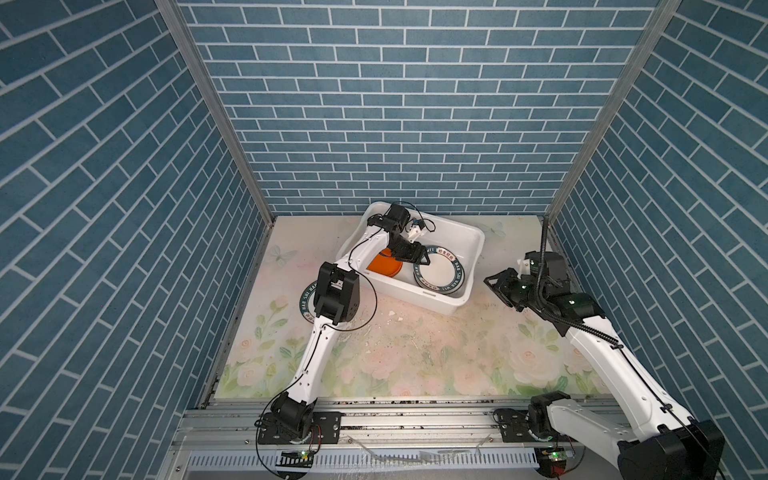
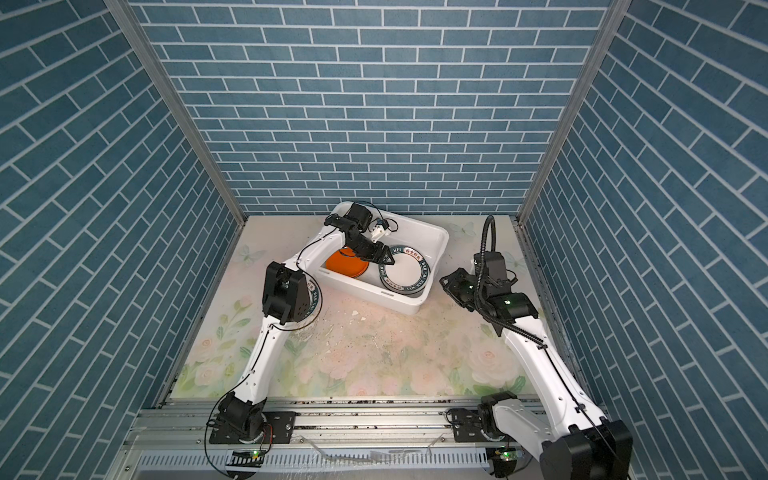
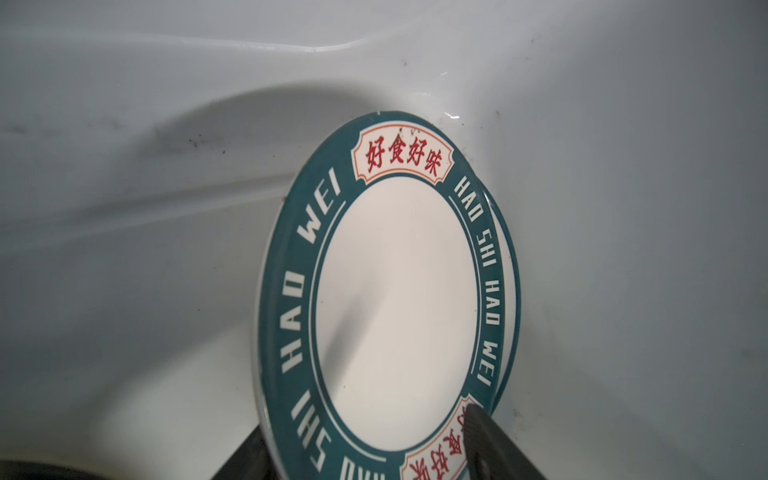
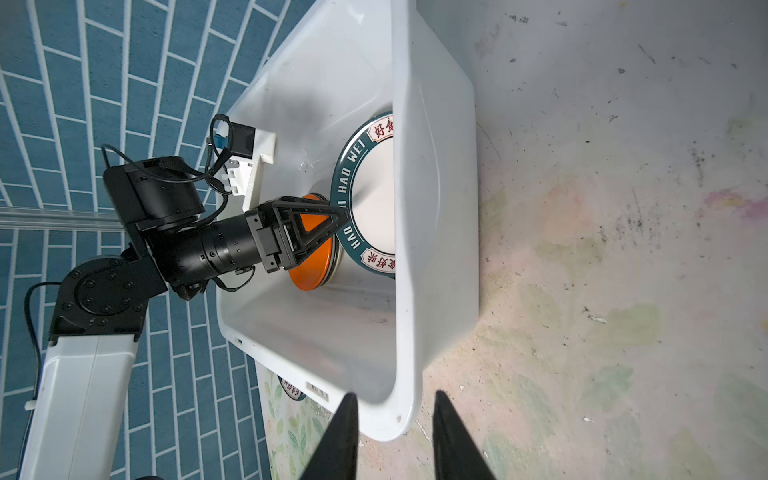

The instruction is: Place the plates into the plastic bin on the countertop

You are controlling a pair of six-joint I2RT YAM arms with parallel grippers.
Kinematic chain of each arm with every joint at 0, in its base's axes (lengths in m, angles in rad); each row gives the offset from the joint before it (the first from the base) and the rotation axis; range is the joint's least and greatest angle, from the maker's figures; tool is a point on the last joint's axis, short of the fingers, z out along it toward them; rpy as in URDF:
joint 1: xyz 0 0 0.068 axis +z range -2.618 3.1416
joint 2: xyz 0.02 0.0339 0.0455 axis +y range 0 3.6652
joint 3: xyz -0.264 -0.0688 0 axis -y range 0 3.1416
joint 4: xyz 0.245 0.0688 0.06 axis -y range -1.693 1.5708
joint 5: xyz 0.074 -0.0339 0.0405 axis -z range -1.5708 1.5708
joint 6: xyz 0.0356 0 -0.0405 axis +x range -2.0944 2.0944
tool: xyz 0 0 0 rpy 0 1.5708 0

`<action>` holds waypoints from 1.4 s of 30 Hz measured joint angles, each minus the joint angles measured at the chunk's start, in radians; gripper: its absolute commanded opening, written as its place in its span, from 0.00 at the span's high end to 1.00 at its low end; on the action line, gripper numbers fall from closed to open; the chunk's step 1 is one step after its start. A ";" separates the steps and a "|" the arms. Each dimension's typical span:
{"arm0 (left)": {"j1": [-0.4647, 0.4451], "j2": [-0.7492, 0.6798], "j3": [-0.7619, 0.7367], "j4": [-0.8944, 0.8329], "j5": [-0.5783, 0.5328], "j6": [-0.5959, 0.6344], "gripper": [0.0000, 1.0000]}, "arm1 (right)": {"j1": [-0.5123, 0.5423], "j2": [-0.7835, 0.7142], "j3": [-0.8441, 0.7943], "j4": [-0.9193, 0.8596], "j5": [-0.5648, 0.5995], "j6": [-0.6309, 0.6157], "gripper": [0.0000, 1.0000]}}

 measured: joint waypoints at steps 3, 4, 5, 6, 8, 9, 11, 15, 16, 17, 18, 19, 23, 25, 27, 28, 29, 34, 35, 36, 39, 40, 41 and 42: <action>-0.002 0.000 0.000 0.000 -0.006 0.003 0.28 | 0.000 0.000 -0.009 0.000 0.000 0.000 0.69; -0.002 0.000 0.000 0.000 -0.007 0.004 0.27 | 0.000 0.000 -0.010 0.000 0.000 0.000 0.69; -0.003 0.001 0.000 -0.001 -0.008 0.006 0.26 | -0.001 0.000 -0.010 0.000 0.000 0.000 0.69; -0.004 0.002 0.000 -0.001 -0.010 0.008 0.25 | -0.002 0.000 -0.010 0.000 0.000 0.000 0.69; -0.005 0.002 0.000 -0.002 -0.011 0.011 0.23 | -0.002 -0.001 -0.010 0.001 0.000 0.000 0.69; -0.006 0.002 0.000 -0.002 -0.011 0.013 0.22 | -0.002 -0.002 -0.010 0.001 -0.001 0.000 0.69; -0.008 0.002 0.000 -0.003 -0.013 0.015 0.20 | -0.002 -0.002 -0.010 0.002 -0.001 0.000 0.69; -0.010 0.002 0.000 -0.005 -0.015 0.019 0.17 | -0.003 -0.004 -0.011 0.004 -0.001 0.000 0.69; -0.011 0.002 0.000 -0.005 -0.016 0.019 0.17 | -0.003 -0.004 -0.011 0.004 -0.001 0.000 0.69; -0.011 0.002 0.000 -0.006 -0.017 0.019 0.16 | -0.004 -0.005 -0.011 0.004 -0.001 0.000 0.69; -0.011 0.002 0.000 -0.006 -0.017 0.020 0.16 | -0.004 -0.006 -0.011 0.005 -0.001 0.000 0.69; -0.011 0.002 0.000 -0.006 -0.017 0.021 0.15 | -0.005 -0.007 -0.011 0.005 -0.001 0.000 0.69; -0.011 0.002 0.000 -0.006 -0.016 0.026 0.11 | -0.006 -0.009 -0.011 0.005 -0.001 0.000 0.69; -0.011 0.002 0.000 -0.006 -0.016 0.027 0.10 | -0.006 -0.009 -0.011 0.005 -0.001 0.000 0.69; -0.011 0.002 0.000 -0.006 -0.016 0.029 0.10 | -0.006 -0.009 -0.011 0.004 -0.001 0.000 0.69; -0.012 0.002 0.000 -0.006 -0.016 0.030 0.10 | -0.006 -0.009 -0.011 0.005 -0.001 0.000 0.69; -0.012 0.002 0.000 -0.006 -0.016 0.031 0.09 | -0.006 -0.009 -0.011 0.005 -0.001 0.000 0.69; -0.013 0.002 0.004 -0.009 -0.017 0.037 0.09 | -0.006 -0.009 -0.011 0.004 -0.002 0.000 0.69; -0.013 0.002 0.009 -0.014 -0.019 0.040 0.09 | -0.006 -0.009 -0.011 0.004 -0.002 0.000 0.69; -0.013 0.002 0.016 -0.020 -0.022 0.043 0.09 | -0.006 -0.009 -0.011 0.005 -0.002 0.000 0.69; -0.013 0.002 0.044 -0.034 -0.035 0.064 0.09 | -0.007 -0.009 -0.011 0.005 -0.004 0.000 0.69; -0.013 0.002 0.053 -0.038 -0.039 0.072 0.09 | -0.007 -0.009 -0.011 0.005 -0.004 0.000 0.69; -0.013 0.002 0.062 -0.043 -0.046 0.082 0.09 | -0.008 -0.009 -0.011 0.005 -0.005 0.000 0.69; -0.012 0.002 0.069 -0.048 -0.052 0.091 0.09 | -0.010 -0.009 -0.011 0.004 -0.005 0.000 0.69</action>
